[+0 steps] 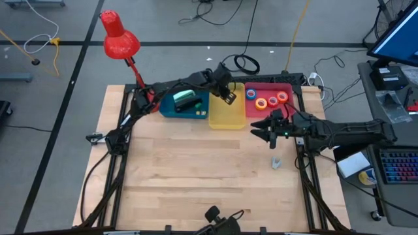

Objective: Pick and place Stapler, Stapler remover, tape
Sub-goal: Put the left light blue staple remover into the yellow bin, then put the light blue staple remover into the yellow bin

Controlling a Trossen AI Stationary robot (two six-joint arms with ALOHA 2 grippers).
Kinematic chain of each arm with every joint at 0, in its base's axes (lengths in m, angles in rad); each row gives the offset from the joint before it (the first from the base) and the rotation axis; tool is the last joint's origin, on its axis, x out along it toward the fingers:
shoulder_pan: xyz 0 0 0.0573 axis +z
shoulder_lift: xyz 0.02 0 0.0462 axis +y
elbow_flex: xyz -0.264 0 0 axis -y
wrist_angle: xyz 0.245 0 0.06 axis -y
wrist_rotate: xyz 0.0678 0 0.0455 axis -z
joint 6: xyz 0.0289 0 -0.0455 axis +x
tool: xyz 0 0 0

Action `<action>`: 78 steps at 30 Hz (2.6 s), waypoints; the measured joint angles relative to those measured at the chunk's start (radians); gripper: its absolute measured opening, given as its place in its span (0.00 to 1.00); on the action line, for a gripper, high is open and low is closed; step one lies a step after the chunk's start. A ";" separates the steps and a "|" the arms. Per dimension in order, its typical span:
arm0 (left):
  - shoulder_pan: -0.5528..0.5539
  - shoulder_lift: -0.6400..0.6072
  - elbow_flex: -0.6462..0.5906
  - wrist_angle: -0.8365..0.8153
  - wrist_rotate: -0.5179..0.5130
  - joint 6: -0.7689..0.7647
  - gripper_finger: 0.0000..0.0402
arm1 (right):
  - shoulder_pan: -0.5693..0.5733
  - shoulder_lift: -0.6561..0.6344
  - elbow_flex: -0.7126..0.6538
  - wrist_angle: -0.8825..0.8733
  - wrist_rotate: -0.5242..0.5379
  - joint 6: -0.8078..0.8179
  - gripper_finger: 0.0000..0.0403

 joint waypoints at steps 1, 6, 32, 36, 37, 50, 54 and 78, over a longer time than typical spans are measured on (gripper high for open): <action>0.001 0.000 0.001 0.002 0.002 0.001 0.14 | -0.002 0.000 0.000 0.003 0.000 0.000 0.49; 0.003 -0.001 0.001 -0.014 0.004 0.003 0.23 | -0.005 -0.002 0.000 0.003 0.000 0.000 0.49; -0.090 -0.225 -0.001 -0.335 0.042 0.056 0.54 | 0.164 -0.002 0.000 -0.199 -0.056 -0.048 0.49; -0.160 -0.259 -0.001 -0.353 0.012 0.108 0.54 | 0.195 -0.002 0.000 -0.238 -0.065 0.176 0.47; -0.176 -0.268 -0.001 -0.354 0.012 0.115 0.54 | 0.195 -0.004 0.000 -0.232 -0.080 0.242 0.46; -0.363 -0.334 -0.015 -0.442 0.011 0.146 0.54 | 0.201 -0.057 0.001 -0.178 -0.159 0.294 0.45; -0.392 -0.399 -0.127 -0.377 0.011 0.128 0.54 | 0.204 -0.064 0.001 -0.186 -0.159 0.265 0.44; -0.611 -1.536 -1.476 0.442 -0.257 -0.176 0.54 | 0.335 0.261 0.481 -1.047 -0.003 0.354 0.44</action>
